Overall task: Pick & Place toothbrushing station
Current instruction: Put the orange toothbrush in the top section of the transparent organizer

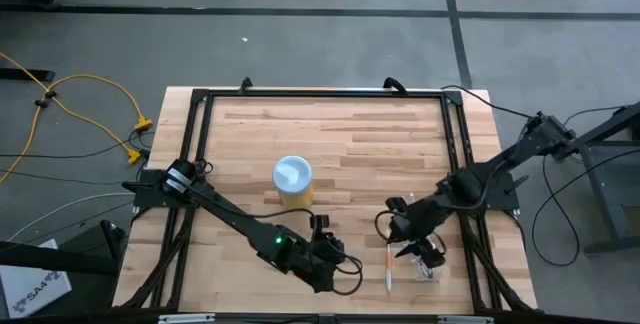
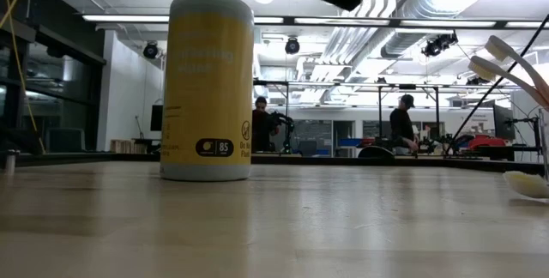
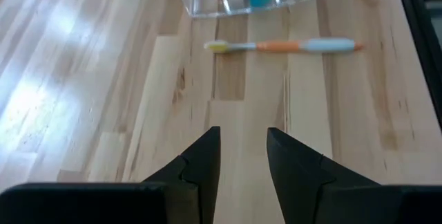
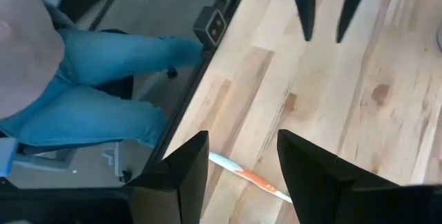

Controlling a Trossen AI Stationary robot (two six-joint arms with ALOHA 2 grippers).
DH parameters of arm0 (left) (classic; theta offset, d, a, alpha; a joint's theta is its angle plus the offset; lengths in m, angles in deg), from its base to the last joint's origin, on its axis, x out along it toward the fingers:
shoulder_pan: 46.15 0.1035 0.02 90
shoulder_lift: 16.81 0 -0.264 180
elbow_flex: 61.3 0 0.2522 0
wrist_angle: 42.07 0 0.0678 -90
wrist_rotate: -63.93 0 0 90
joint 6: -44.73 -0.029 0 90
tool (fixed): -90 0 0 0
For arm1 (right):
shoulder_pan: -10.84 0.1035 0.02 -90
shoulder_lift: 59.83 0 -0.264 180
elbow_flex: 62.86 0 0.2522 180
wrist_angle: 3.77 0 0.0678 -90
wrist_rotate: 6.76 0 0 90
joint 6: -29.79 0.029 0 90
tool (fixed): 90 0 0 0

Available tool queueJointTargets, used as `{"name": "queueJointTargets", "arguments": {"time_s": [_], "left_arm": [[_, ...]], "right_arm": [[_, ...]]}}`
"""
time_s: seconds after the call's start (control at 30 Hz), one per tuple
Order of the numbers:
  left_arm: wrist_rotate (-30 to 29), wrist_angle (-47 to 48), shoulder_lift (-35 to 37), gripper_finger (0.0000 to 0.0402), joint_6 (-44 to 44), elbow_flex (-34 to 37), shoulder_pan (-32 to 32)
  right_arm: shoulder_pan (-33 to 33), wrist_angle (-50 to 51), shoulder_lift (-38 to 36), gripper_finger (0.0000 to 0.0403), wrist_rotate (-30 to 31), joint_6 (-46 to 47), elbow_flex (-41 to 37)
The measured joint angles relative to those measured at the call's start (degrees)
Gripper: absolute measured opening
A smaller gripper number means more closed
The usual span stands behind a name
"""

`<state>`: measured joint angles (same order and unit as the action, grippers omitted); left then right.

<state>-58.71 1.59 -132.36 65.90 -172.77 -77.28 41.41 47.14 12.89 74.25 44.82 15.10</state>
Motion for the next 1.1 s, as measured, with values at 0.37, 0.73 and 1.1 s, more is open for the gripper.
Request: {"name": "queueJointTargets", "arguments": {"time_s": [0.37,0.73,1.1], "left_arm": [[0.11,2.24,0.00,0.0112,4.18,0.00,-1.29],[2.36,2.89,0.00,0.0112,4.19,0.00,-2.82],[2.38,4.71,0.00,0.0112,4.24,0.00,-2.93]], "right_arm": [[-0.57,3.38,9.61,0.0164,-5.98,-0.09,2.40],[-0.09,0.64,10.32,0.0164,-6.23,-4.68,2.39],[1.86,-2.62,14.59,0.0164,-5.32,-5.68,2.50]]}}
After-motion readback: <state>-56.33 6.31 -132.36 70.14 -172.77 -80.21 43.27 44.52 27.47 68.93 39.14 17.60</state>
